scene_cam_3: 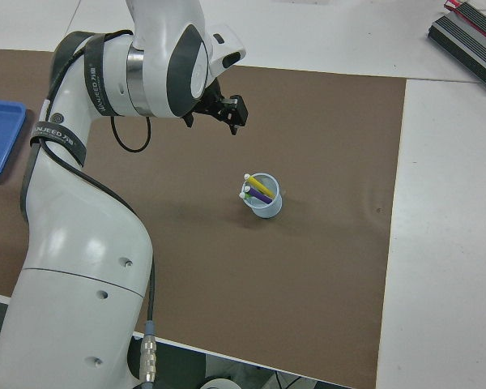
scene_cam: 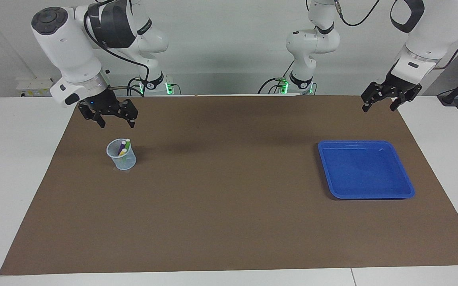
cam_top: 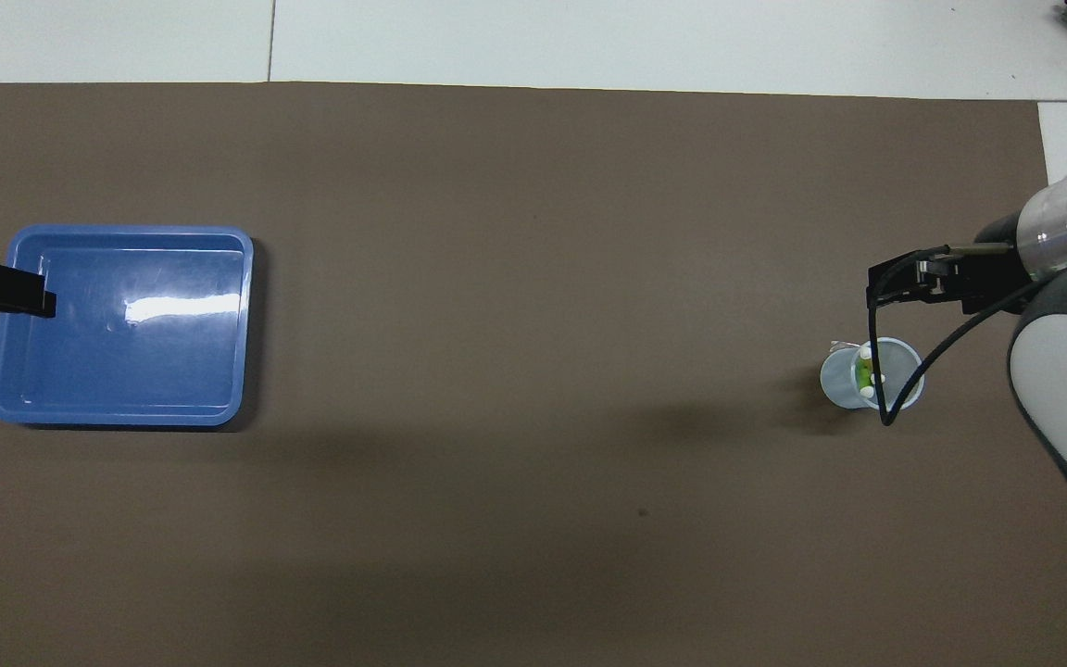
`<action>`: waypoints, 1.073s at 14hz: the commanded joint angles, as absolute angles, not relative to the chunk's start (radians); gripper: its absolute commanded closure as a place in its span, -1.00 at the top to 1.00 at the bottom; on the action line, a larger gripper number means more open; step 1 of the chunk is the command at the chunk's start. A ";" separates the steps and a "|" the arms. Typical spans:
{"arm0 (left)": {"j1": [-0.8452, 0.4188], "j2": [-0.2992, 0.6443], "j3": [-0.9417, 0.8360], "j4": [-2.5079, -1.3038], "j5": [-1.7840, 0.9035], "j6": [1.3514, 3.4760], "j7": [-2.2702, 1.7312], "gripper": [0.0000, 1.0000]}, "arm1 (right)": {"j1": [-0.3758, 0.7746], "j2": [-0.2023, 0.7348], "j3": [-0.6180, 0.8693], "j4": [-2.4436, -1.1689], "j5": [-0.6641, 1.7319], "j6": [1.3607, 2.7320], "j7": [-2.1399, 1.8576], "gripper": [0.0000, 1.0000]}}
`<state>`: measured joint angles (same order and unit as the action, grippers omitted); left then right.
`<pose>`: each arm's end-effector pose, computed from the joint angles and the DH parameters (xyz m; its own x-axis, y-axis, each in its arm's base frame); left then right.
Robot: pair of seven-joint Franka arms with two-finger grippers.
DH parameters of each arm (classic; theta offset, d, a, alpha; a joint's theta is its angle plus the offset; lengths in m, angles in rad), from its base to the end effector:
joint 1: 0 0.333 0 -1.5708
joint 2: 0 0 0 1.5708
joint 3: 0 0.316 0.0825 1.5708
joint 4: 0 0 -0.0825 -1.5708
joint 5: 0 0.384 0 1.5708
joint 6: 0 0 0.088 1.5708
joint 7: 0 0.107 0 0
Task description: Transfer and insert pens with both arms
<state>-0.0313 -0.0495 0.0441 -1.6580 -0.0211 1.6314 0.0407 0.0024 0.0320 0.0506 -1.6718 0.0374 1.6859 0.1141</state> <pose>0.5440 0.0054 0.6157 0.9994 -0.0266 0.0238 -0.0271 -0.9994 0.0223 0.5692 0.0334 0.5686 0.9976 -0.0653 -0.0222 -0.0661 -0.9972 -0.0364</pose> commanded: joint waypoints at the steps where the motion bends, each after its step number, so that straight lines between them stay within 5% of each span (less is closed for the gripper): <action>1: -0.020 -0.038 0.041 -1.637 -0.032 1.624 0.043 1.00 | 0.005 0.043 0.041 -1.654 0.061 1.681 0.132 1.00; 15: -0.020 -0.038 0.041 -1.637 -0.032 1.624 0.043 1.00 | 0.080 0.075 -0.083 -1.505 0.066 1.520 0.115 1.00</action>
<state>-0.0312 -0.0495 0.0442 -1.6580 -0.0211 1.6314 0.0407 0.0733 0.0526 -0.0704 -1.5306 0.0375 1.5409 0.1141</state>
